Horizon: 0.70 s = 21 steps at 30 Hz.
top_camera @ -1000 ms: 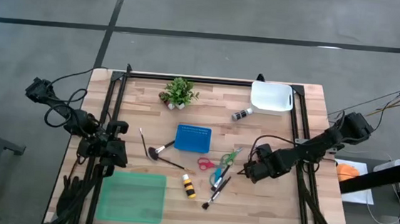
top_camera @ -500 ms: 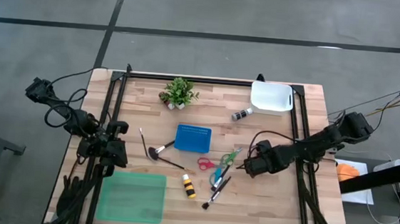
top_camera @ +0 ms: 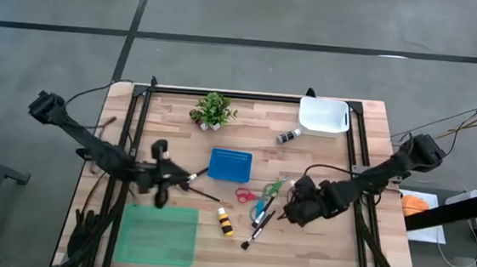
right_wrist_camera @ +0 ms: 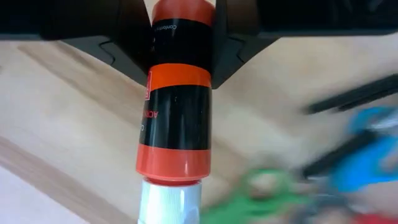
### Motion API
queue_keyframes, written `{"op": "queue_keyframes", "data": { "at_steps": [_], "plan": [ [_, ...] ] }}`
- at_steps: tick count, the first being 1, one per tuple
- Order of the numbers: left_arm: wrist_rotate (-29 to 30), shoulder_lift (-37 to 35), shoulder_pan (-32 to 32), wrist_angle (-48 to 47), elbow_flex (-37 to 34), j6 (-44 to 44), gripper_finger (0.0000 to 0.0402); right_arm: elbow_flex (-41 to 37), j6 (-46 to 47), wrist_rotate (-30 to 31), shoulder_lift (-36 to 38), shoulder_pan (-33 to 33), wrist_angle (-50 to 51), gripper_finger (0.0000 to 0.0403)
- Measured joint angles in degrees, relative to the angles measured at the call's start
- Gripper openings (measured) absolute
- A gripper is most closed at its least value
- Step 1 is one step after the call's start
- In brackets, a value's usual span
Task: Pick & Place Paint Supplies
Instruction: Put the orange paint into the blue bin
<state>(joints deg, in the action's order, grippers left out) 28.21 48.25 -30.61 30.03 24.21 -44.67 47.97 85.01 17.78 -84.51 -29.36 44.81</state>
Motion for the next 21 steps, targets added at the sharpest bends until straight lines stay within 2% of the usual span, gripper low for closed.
{"op": "queue_keyframes", "data": {
  "at_steps": [3, 7, 13, 17, 21],
  "plan": [
    [7.05, 9.08, 1.09, 4.18, 2.57, -1.80, 0.0063, 3.98, -1.93, 4.30, 0.00, -2.32, -0.63, 0.0136],
    [6.25, 21.35, 1.63, 2.58, 11.08, -0.91, 0.0093, 9.79, -8.07, 9.63, 0.00, -4.87, -2.25, 0.0141],
    [6.25, 37.57, 1.68, -10.23, 27.80, -0.34, 0.0185, 17.45, -18.49, 16.86, 0.00, -9.18, -4.07, 0.0143],
    [5.62, 45.28, 1.68, -15.71, 36.07, -1.76, 0.0221, 20.37, -22.16, 17.32, -1.02, -11.06, -4.57, 0.0144],
    [5.34, 50.28, 1.70, -16.47, 40.01, -5.00, 0.0229, 22.84, -24.09, 16.08, -4.05, -11.79, -5.28, 0.0144]
  ]
}}
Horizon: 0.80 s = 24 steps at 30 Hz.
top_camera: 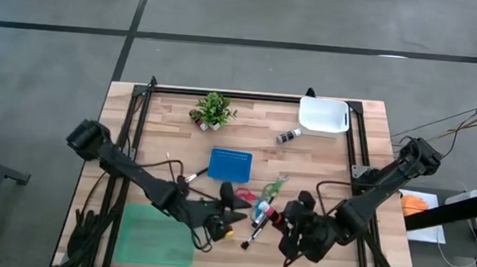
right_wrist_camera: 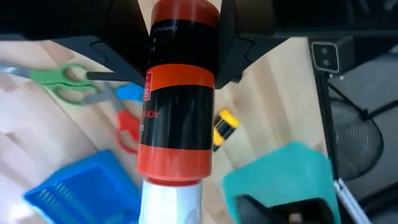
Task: Pick & Place Paint Supplies
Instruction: Put the orange paint into the blue bin
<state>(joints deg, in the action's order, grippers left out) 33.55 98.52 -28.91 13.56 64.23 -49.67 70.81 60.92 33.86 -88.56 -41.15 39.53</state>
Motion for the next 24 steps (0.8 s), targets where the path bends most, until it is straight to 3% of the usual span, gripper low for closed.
{"op": "queue_keyframes", "data": {
  "at_steps": [7, 14, 24],
  "plan": [
    [-4.06, 2.19, -0.71, 0.48, 1.47, -1.57, 0.0229, 7.23, -4.71, -6.92, -9.14, -0.57, 0.63, 0.0145],
    [-15.91, 1.62, -2.43, 0.19, 1.51, -0.72, 0.0229, 16.59, -11.68, -9.00, -16.23, -1.47, 1.92, 0.0145],
    [-17.74, 1.00, -3.58, -1.20, 1.55, 0.62, 0.0229, 22.42, -13.71, -7.56, -18.15, -1.79, 6.66, 0.0145]
  ]
}}
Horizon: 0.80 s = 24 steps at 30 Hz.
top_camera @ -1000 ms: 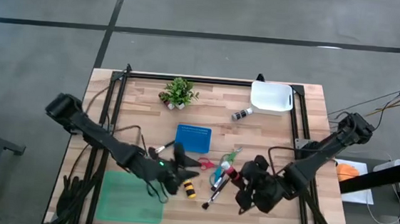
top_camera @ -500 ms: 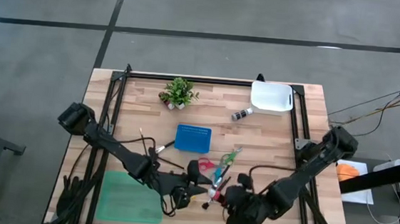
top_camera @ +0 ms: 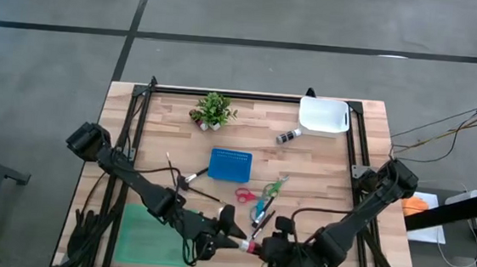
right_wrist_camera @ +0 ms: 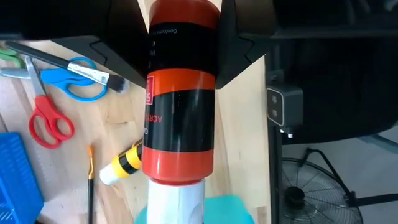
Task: Pick & Place Paint Supplies
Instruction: Put the orange paint into the blue bin
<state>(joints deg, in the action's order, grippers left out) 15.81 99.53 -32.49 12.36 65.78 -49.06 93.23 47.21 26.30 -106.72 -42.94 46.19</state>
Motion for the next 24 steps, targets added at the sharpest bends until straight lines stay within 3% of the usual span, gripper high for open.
{"op": "queue_keyframes", "data": {
  "at_steps": [24],
  "plan": [
    [-2.80, -0.04, -0.09, -2.07, -0.07, 1.80, 0.0230, 1.93, -1.78, 1.10, 0.15, 0.02, -0.28, 0.0145]
  ]
}}
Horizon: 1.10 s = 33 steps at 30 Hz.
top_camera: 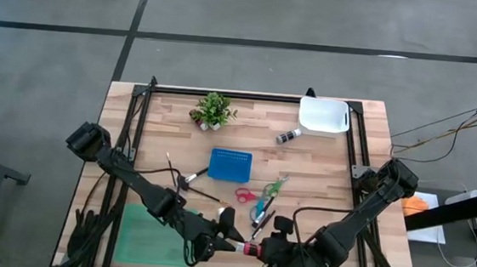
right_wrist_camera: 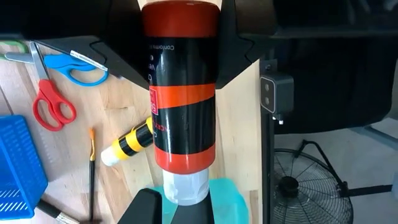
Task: Pick & Place Paint Supplies
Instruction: Put the orange paint into the blue bin
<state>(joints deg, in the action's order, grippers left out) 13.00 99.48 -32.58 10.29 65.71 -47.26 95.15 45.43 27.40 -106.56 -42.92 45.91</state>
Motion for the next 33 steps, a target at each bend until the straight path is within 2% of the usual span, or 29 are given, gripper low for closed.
{"op": "queue_keyframes", "data": {
  "at_steps": [23, 33],
  "plan": [
    [-0.33, -0.17, -0.76, 1.73, 1.14, 3.68, 0.0230, 0.31, -0.30, 2.67, 0.11, -0.61, -0.18, 0.0145],
    [2.77, -0.17, -0.61, 2.01, 1.14, 3.88, 0.0230, 0.28, -2.33, 4.54, 0.49, -0.72, -1.98, 0.0145]
  ]
}}
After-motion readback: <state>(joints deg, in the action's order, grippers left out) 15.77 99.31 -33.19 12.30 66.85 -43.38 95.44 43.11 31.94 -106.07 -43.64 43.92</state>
